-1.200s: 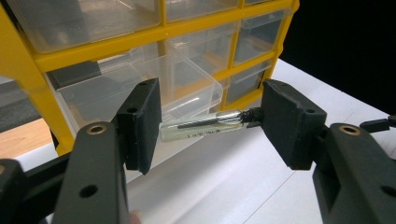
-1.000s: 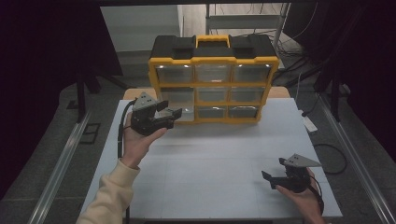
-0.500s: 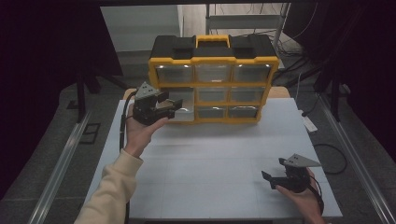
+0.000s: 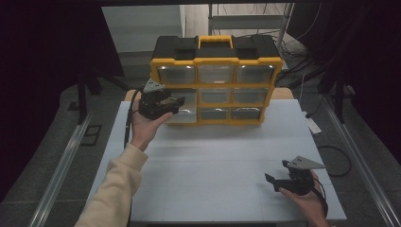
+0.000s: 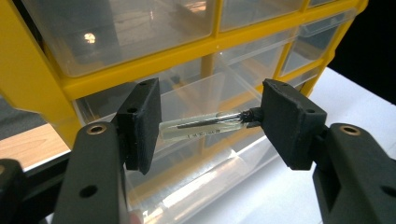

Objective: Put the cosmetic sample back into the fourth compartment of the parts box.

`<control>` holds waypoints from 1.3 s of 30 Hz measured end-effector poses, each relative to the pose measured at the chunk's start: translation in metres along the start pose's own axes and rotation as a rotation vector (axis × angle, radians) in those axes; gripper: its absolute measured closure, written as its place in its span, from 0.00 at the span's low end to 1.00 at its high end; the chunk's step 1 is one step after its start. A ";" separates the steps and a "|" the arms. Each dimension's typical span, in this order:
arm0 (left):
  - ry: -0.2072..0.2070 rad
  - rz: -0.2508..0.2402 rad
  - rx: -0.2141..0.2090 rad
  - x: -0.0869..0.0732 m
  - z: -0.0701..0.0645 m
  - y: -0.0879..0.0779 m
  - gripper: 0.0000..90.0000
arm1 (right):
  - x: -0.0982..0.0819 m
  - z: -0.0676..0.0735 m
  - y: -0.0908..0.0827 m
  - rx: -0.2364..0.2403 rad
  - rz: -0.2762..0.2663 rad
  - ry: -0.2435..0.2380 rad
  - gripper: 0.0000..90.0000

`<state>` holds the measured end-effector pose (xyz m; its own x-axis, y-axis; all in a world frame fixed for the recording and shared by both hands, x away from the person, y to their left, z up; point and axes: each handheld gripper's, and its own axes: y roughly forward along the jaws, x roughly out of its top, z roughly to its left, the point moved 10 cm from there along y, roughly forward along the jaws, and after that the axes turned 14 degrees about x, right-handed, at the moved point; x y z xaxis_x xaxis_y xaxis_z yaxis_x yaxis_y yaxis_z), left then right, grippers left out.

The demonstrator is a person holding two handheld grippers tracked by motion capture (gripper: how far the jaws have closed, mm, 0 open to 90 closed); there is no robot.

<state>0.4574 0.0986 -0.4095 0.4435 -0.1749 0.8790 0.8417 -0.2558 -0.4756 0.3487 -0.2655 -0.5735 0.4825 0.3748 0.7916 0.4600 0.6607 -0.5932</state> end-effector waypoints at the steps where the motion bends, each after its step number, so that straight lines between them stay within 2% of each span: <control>1: 0.001 0.003 0.002 0.000 0.000 0.001 0.45 | 0.000 0.000 0.000 0.000 0.000 -0.001 0.13; 10: 0.008 0.031 0.025 0.001 0.001 0.014 0.44 | 0.000 0.000 0.000 0.000 0.002 0.000 0.13; 32: 0.038 0.068 0.023 -0.006 -0.002 0.020 0.44 | -0.001 -0.001 0.000 -0.001 0.004 0.002 0.13; 34: 0.035 0.066 0.022 -0.005 -0.002 0.020 0.40 | -0.001 -0.001 0.000 -0.001 0.004 0.002 0.13; 37: 0.029 0.062 0.020 -0.004 -0.003 0.018 0.25 | -0.001 -0.001 0.000 -0.002 0.005 0.002 0.13; 39: 0.015 0.049 0.002 -0.002 -0.003 0.014 0.21 | -0.001 -0.001 0.000 -0.002 0.005 0.002 0.13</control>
<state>0.4669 0.0926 -0.4179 0.4795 -0.2013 0.8541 0.8198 -0.2445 -0.5179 0.3488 -0.2664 -0.5746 0.4862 0.3767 0.7885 0.4588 0.6578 -0.5973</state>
